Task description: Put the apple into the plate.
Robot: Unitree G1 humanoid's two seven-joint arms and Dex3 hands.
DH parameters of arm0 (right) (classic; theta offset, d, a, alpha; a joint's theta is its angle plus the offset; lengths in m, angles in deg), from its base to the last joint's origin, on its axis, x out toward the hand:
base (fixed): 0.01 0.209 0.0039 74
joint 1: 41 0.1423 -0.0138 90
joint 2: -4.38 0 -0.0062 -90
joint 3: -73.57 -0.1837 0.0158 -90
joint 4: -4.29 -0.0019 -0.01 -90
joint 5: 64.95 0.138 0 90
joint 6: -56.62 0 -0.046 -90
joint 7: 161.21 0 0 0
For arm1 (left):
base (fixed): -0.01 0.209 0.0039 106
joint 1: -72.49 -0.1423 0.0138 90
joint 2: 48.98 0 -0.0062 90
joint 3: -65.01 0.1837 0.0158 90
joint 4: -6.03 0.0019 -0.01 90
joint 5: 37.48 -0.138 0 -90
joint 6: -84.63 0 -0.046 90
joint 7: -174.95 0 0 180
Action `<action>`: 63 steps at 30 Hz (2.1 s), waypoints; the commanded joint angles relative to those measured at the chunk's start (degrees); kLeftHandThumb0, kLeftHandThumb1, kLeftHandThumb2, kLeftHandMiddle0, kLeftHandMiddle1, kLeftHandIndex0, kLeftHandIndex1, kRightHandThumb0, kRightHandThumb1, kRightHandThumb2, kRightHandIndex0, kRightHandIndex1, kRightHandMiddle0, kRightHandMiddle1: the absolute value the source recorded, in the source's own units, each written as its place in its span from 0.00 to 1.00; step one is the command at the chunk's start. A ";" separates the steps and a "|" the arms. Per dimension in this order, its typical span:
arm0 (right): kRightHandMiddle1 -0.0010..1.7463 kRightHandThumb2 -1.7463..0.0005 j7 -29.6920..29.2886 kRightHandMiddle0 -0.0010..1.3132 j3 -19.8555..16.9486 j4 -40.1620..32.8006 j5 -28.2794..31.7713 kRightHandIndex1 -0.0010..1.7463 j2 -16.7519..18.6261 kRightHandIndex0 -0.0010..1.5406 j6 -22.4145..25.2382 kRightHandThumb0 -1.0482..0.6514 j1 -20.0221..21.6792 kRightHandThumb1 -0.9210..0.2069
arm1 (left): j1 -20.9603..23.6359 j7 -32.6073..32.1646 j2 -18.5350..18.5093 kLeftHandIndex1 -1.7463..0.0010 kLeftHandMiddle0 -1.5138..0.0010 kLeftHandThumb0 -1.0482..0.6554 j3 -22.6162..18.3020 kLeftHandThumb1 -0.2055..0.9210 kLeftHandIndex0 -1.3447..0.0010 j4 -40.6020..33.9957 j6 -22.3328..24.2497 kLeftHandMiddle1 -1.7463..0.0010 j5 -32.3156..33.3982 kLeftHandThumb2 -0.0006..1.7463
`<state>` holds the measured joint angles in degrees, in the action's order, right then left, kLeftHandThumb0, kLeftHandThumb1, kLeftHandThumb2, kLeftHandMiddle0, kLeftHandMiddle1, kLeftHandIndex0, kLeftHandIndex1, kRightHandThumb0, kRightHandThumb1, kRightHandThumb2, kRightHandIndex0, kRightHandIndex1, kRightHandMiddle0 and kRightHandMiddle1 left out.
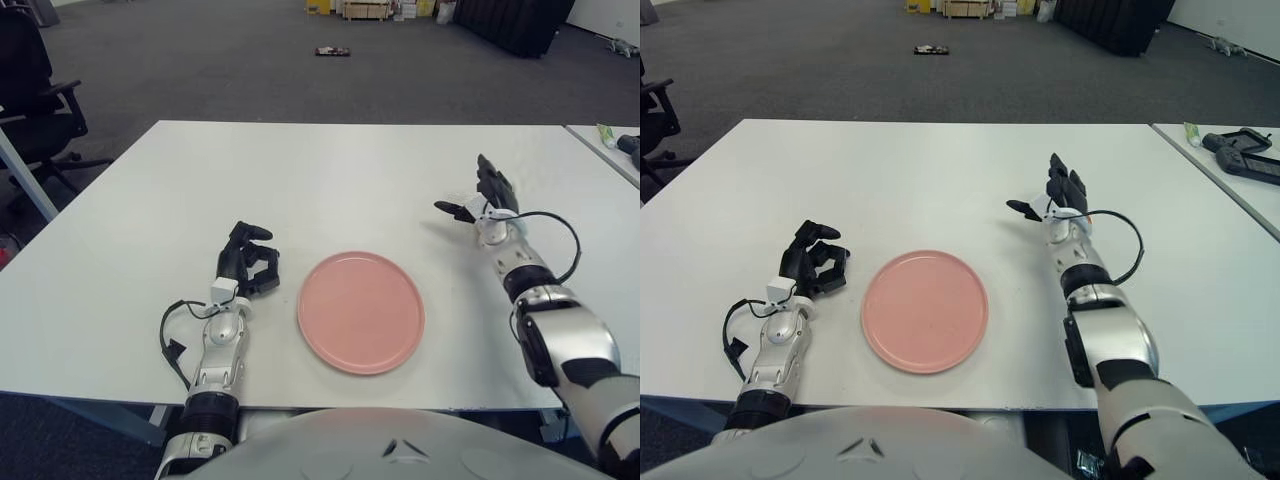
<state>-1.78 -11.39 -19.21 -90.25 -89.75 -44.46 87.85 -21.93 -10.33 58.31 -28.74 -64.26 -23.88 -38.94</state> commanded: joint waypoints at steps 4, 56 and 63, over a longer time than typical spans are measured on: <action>0.00 0.87 -0.93 0.00 1.43 3.54 -0.01 0.00 -0.38 0.00 1.59 0.02 2.24 0.11 | -2.24 -0.15 -0.06 0.00 0.58 0.61 0.04 0.54 0.69 1.60 2.41 0.16 -0.22 0.65; 0.00 0.76 5.56 0.00 10.15 3.81 -2.11 0.00 1.19 0.00 44.01 0.13 4.17 0.13 | -2.30 -0.12 -0.69 0.00 0.57 0.61 -0.59 0.54 0.69 1.20 2.63 0.19 -0.14 0.64; 0.01 0.73 4.95 0.01 9.05 2.21 -1.15 0.00 1.63 0.00 45.99 0.15 2.99 0.16 | -2.19 -0.03 -0.74 0.00 0.57 0.61 -0.50 0.54 0.69 1.15 2.84 0.19 -0.19 0.64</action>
<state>2.21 -1.42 -17.53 -93.21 -89.59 0.22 94.28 -22.42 -10.35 58.01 -29.05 -65.42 -23.56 -38.95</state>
